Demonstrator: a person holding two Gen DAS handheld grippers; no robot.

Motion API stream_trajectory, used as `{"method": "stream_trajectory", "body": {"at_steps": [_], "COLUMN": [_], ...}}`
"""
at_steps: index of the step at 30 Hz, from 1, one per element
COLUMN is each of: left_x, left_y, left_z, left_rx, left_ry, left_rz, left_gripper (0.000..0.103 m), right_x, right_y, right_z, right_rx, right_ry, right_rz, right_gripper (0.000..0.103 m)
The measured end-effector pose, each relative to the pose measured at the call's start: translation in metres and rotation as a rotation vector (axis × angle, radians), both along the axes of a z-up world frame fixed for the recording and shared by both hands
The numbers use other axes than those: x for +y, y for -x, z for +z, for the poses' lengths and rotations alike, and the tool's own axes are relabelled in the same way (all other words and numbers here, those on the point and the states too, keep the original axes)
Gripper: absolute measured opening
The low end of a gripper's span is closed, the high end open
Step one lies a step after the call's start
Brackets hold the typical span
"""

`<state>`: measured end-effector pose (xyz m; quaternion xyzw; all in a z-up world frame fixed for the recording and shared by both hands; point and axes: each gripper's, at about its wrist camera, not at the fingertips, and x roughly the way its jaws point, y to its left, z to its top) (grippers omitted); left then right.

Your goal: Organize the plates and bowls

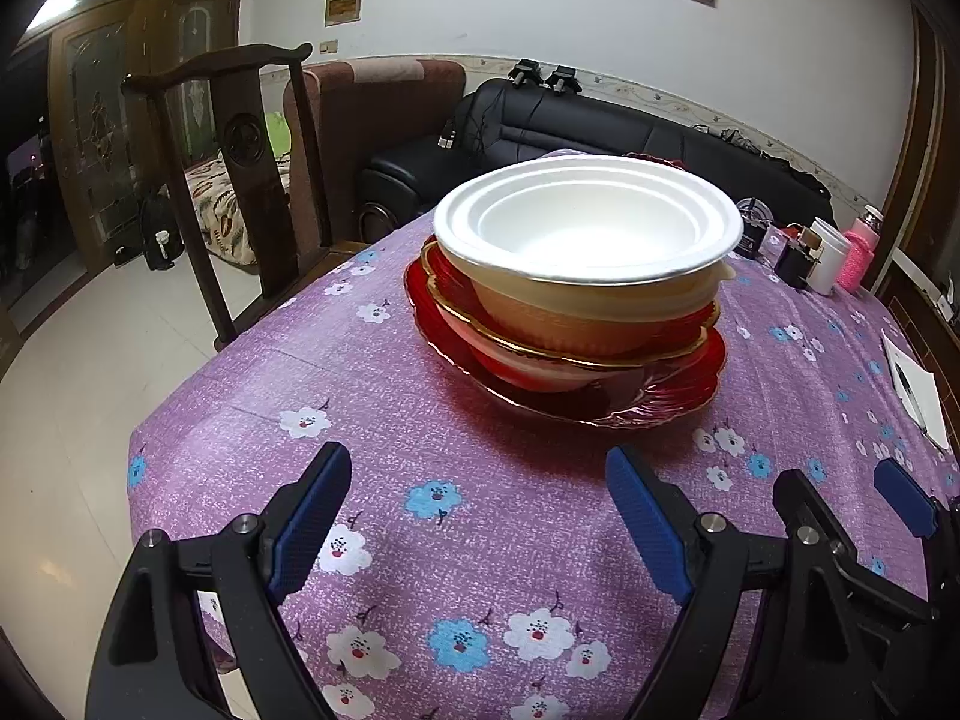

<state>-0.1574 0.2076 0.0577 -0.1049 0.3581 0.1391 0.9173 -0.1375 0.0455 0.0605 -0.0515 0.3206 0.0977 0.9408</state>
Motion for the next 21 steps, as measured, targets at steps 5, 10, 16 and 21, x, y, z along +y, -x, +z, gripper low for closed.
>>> {"method": "stream_trajectory", "body": {"at_steps": [5, 10, 16, 21], "left_x": [0.003, 0.002, -0.006, -0.012], "left_y": [0.001, 0.002, 0.011, 0.031], "left_z": [0.001, 0.003, 0.014, 0.036], "left_rx": [-0.003, -0.008, -0.055, -0.194], "left_ry": [-0.003, -0.009, -0.049, -0.125], "left_rz": [0.014, 0.021, 0.036, 0.095], "left_gripper": [0.086, 0.086, 0.086, 0.101], "right_x": [0.003, 0.005, -0.001, -0.003], "right_y": [0.000, 0.002, 0.004, 0.007], "right_z": [-0.001, -0.001, 0.002, 0.005], "right_rx": [0.005, 0.007, -0.001, -0.008], "right_ry": [0.004, 0.003, -0.014, -0.023], "right_rz": [0.006, 0.014, 0.011, 0.009], "right_gripper": [0.093, 0.093, 0.093, 0.093]}}
